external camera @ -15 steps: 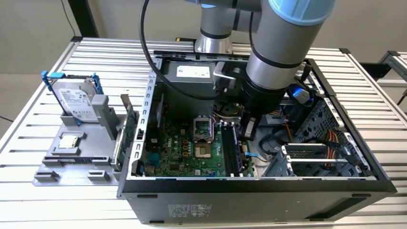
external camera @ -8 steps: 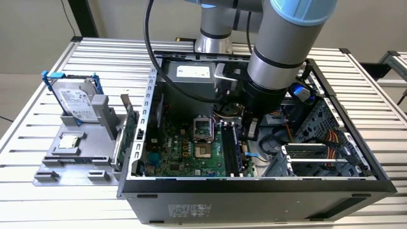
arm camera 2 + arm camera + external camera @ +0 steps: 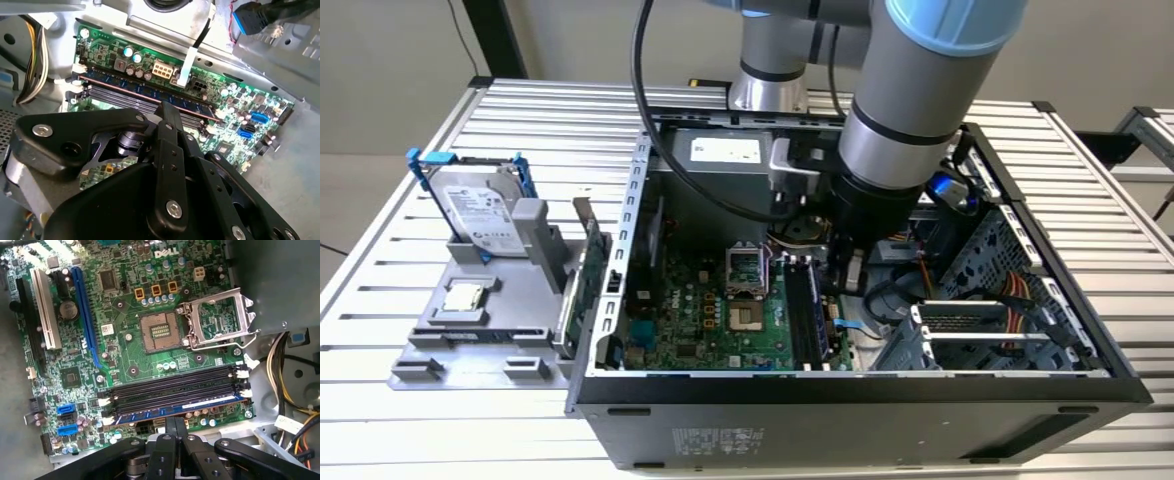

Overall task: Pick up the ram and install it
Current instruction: 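Press down the ram until it locks into place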

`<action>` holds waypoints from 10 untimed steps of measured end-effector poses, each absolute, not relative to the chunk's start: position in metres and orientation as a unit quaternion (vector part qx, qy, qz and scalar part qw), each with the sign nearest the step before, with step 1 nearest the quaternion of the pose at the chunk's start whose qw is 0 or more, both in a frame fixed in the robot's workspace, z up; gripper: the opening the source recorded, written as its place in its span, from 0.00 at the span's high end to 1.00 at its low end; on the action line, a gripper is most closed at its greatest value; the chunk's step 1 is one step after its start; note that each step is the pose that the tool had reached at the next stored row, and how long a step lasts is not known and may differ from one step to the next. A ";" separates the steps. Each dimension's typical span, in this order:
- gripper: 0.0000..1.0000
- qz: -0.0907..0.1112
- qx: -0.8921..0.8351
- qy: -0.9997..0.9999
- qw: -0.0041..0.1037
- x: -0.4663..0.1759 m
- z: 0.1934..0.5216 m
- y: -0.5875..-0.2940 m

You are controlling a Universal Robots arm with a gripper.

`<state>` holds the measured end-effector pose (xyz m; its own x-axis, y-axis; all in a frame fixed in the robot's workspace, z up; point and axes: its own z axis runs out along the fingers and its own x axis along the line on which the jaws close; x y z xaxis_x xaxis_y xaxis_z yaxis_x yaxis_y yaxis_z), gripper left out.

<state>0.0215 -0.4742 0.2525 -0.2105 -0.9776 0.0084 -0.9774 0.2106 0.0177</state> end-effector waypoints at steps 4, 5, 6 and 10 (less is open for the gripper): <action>1.00 -0.004 0.642 -0.767 0.009 0.022 0.251 -0.474; 1.00 -0.004 0.644 -0.765 0.009 0.022 0.250 -0.473; 1.00 -0.004 0.646 -0.763 0.009 0.022 0.249 -0.473; 1.00 -0.004 0.649 -0.761 0.009 0.022 0.247 -0.472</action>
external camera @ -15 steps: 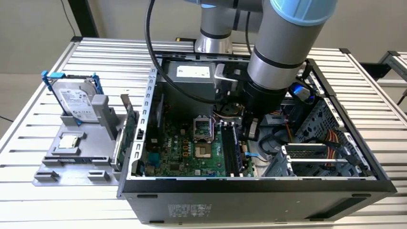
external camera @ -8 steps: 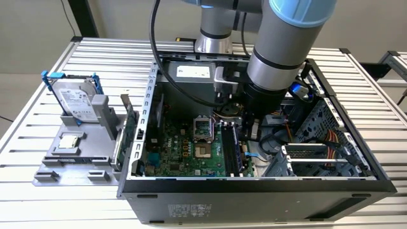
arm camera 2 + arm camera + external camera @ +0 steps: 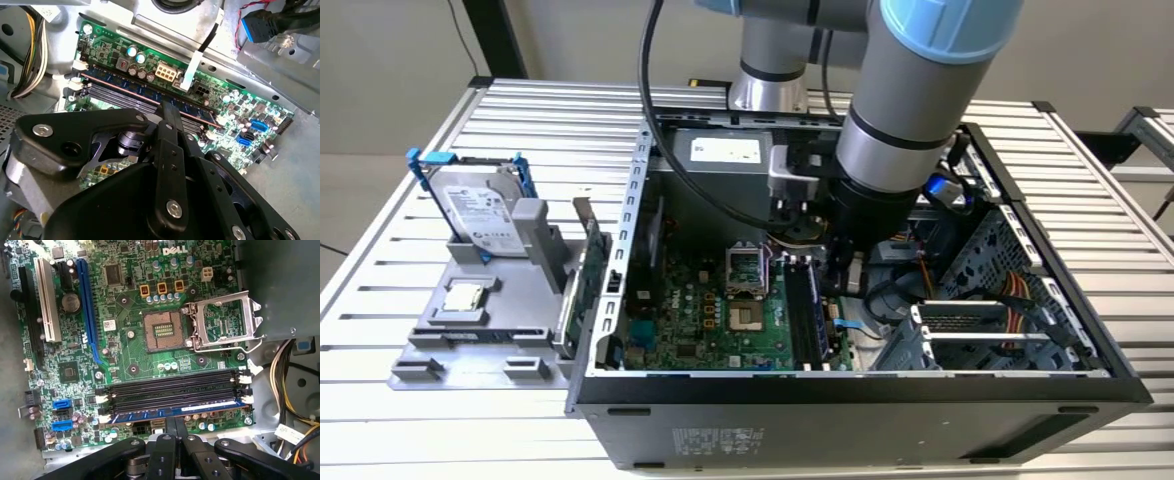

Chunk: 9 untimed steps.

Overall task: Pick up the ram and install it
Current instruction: 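Press down the ram until it locks into place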

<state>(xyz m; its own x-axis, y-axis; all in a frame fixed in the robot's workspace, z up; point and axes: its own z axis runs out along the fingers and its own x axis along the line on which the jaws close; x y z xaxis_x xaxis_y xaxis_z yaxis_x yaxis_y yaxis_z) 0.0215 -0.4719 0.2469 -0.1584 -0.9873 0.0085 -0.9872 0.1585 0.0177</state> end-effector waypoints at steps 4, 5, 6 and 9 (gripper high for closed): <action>1.00 -0.004 0.650 -0.760 0.009 0.022 0.244 -0.470; 1.00 -0.004 0.650 -0.760 0.009 0.022 0.244 -0.469; 1.00 -0.004 0.650 -0.760 0.009 0.022 0.244 -0.468; 1.00 -0.004 0.650 -0.760 0.009 0.022 0.243 -0.468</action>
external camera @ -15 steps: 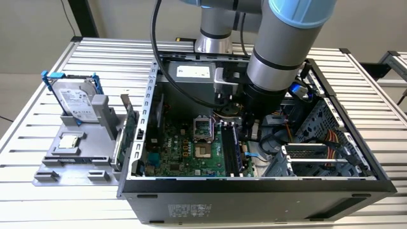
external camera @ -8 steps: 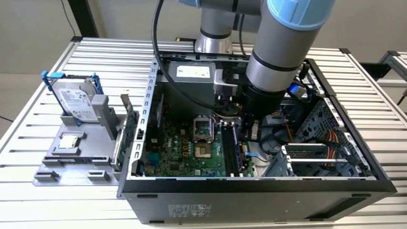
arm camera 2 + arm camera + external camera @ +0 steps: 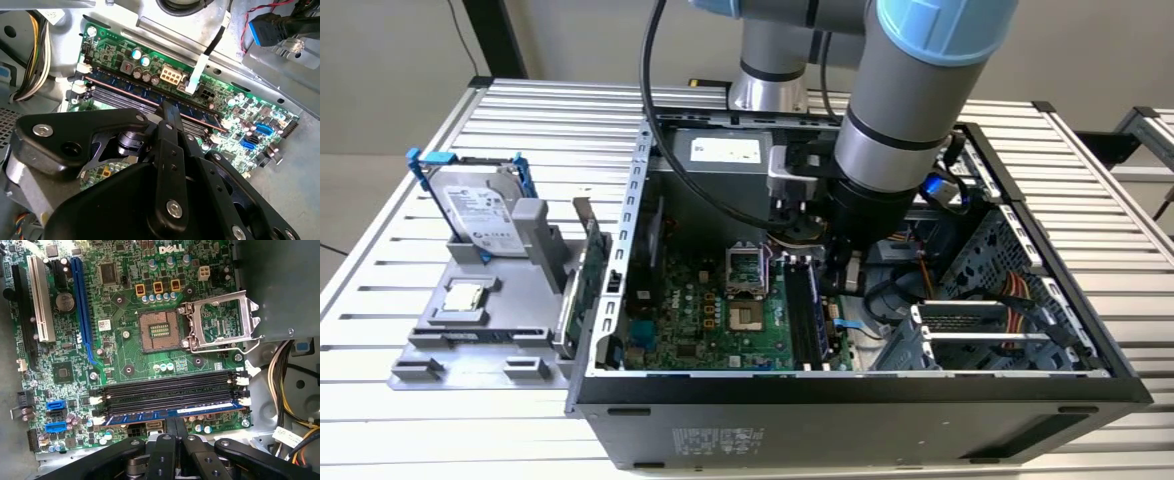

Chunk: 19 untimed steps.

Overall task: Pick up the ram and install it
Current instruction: 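Press down the ram until it locks into place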

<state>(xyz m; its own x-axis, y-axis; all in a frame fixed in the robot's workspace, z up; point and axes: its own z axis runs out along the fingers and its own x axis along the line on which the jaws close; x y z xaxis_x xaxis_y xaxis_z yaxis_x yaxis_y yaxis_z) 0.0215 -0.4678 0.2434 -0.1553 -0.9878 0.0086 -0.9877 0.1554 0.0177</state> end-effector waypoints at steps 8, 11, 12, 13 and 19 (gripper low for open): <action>1.00 -0.004 0.650 -0.760 0.009 0.022 0.237 -0.465; 1.00 -0.005 0.650 -0.760 0.010 0.022 0.231 -0.465; 1.00 -0.005 0.650 -0.760 0.010 0.022 0.230 -0.465; 1.00 -0.006 0.650 -0.760 0.011 0.022 0.229 -0.465; 1.00 -0.006 0.650 -0.760 0.013 0.022 0.220 -0.464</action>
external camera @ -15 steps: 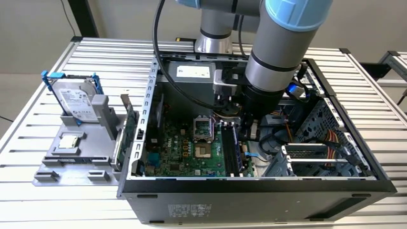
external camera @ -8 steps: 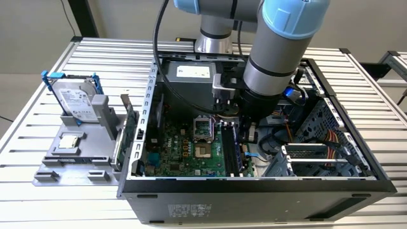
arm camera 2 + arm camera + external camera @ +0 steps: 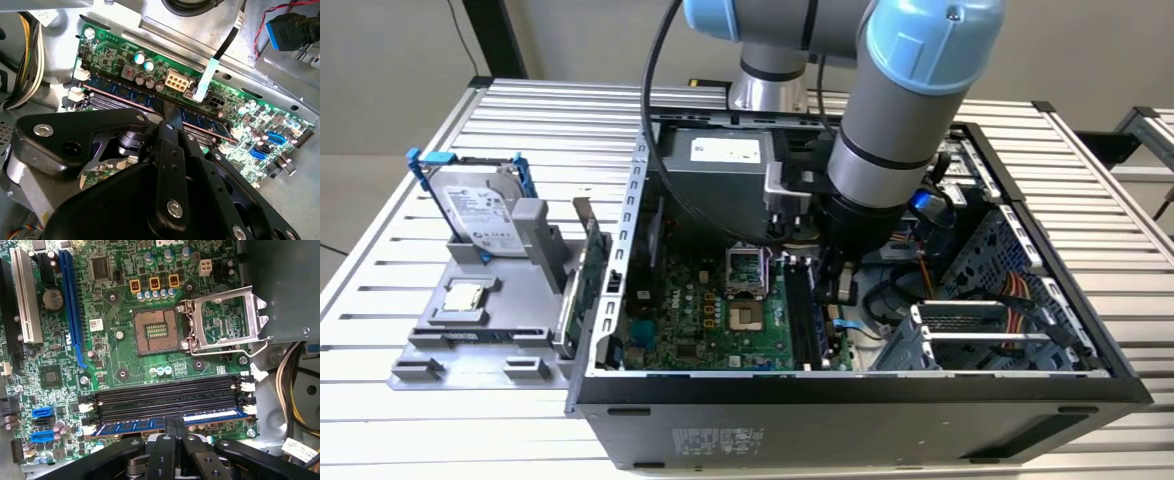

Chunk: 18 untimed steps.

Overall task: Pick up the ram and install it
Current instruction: 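Press down the ram until it locks into place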

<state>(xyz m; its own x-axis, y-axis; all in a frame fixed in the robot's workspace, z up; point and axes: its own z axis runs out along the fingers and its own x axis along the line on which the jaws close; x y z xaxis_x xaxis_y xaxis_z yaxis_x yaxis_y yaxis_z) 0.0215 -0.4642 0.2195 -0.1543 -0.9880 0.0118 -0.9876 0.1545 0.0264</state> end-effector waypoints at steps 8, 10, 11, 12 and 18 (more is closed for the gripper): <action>1.00 -0.007 0.650 -0.760 0.012 0.022 0.231 -0.464; 1.00 -0.007 0.650 -0.760 0.012 0.022 0.240 -0.464; 1.00 -0.007 0.650 -0.760 0.013 0.023 0.244 -0.464; 1.00 -0.007 0.650 -0.760 0.013 0.023 0.247 -0.464; 1.00 -0.009 0.650 -0.760 0.015 0.023 0.272 -0.464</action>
